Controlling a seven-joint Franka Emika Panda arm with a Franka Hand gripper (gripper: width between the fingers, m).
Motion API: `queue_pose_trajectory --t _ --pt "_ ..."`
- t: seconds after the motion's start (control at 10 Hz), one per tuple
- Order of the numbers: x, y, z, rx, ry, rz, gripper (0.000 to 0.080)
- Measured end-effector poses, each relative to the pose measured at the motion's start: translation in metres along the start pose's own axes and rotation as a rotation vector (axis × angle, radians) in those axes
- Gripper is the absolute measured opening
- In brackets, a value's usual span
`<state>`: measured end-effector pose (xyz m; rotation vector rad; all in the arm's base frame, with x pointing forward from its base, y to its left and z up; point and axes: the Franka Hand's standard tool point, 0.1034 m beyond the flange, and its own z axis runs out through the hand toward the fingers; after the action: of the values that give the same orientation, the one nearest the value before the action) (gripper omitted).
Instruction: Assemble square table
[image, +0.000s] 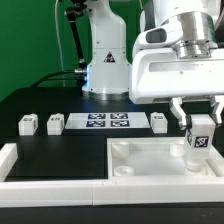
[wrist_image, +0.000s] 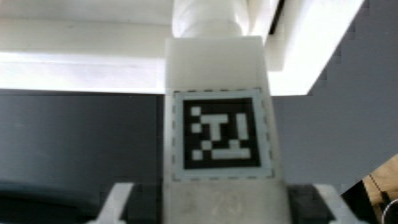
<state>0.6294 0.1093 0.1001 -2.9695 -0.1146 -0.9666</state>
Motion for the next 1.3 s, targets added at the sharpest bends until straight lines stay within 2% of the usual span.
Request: queue_pose_trajectory --t 0.5,0.8,1.1,1.3 --pt "-0.009 -0.015 0.011 0.008 0.012 -0.018 0.0292" --pt "-0.01 -0.015 0.01 -0.006 0.02 0.018 0.0292" --pt "-0.028 -0.015 0.002 -0.012 0.003 0.022 0.0293" --pt "-0.029 -0.015 0.004 -0.009 -0.023 0.025 0.0306"
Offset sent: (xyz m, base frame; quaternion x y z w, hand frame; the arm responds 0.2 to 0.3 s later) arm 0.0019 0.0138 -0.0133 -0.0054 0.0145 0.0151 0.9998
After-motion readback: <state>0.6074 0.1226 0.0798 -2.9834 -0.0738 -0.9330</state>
